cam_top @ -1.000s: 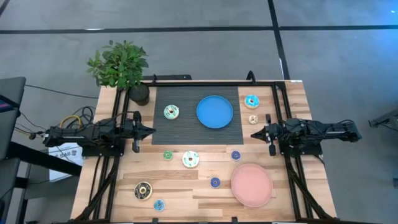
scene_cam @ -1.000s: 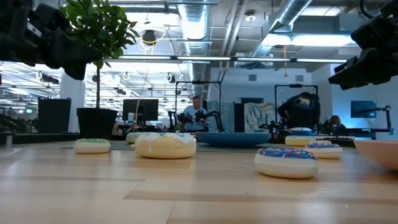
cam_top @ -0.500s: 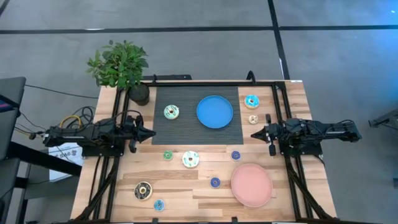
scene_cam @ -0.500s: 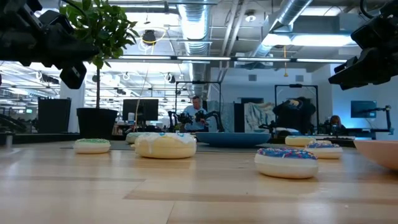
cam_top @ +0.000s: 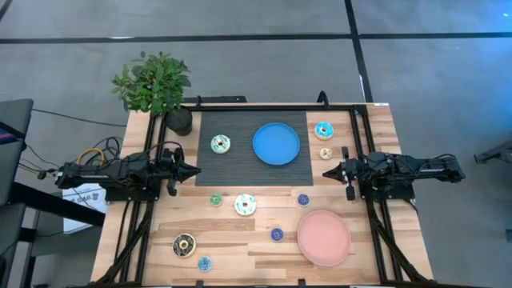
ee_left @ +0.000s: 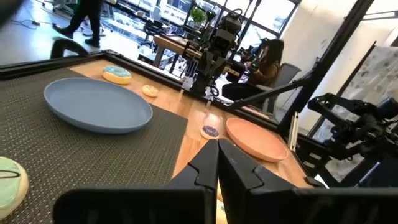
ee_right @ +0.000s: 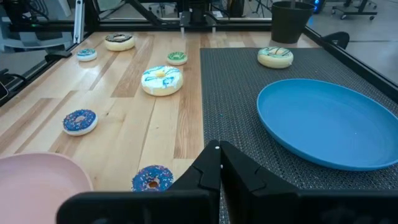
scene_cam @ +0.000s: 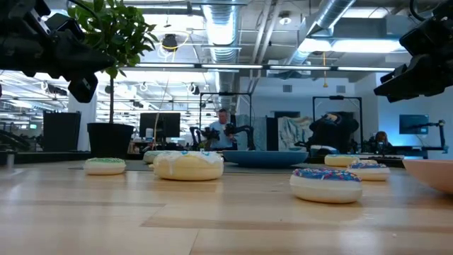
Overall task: Pick & Place donuts
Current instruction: Put the large black donut on the blue plate
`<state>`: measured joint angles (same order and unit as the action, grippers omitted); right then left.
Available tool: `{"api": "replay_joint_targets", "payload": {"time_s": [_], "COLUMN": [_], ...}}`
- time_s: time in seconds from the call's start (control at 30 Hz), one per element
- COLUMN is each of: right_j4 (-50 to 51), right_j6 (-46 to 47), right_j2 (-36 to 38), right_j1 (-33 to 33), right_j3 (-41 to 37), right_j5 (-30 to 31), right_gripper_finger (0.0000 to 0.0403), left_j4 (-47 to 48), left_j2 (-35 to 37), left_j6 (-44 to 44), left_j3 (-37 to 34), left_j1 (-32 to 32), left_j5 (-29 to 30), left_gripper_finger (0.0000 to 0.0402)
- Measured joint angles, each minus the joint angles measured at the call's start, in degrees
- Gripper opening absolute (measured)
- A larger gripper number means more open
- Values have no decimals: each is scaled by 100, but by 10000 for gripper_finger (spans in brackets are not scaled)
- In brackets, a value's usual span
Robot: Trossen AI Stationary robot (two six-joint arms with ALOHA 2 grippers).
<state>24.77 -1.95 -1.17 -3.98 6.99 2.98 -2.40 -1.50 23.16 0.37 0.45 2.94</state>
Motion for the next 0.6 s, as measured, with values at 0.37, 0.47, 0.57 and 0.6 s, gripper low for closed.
{"api": "replay_joint_targets", "payload": {"time_s": [0.37,0.47,0.57,0.6], "right_j4": [-1,0,-1,0], "right_j6": [-1,-1,-1,0], "right_j2": [1,2,0,1], "right_j1": [1,0,1,0], "right_j3": [1,1,1,0], "right_j5": [1,1,0,2], "right_gripper_finger": [0,0,0,0], "left_j4": [158,234,581,839], "left_j2": [-577,-1415,-2392,-2737], "left_j6": [104,-280,-359,-292], "left_j3": [971,1493,2109,2331], "left_j1": [-628,-1116,-1550,-1678], "left_j5": [1503,2170,2712,2845], "left_gripper_finger": [0,0,0,0]}}
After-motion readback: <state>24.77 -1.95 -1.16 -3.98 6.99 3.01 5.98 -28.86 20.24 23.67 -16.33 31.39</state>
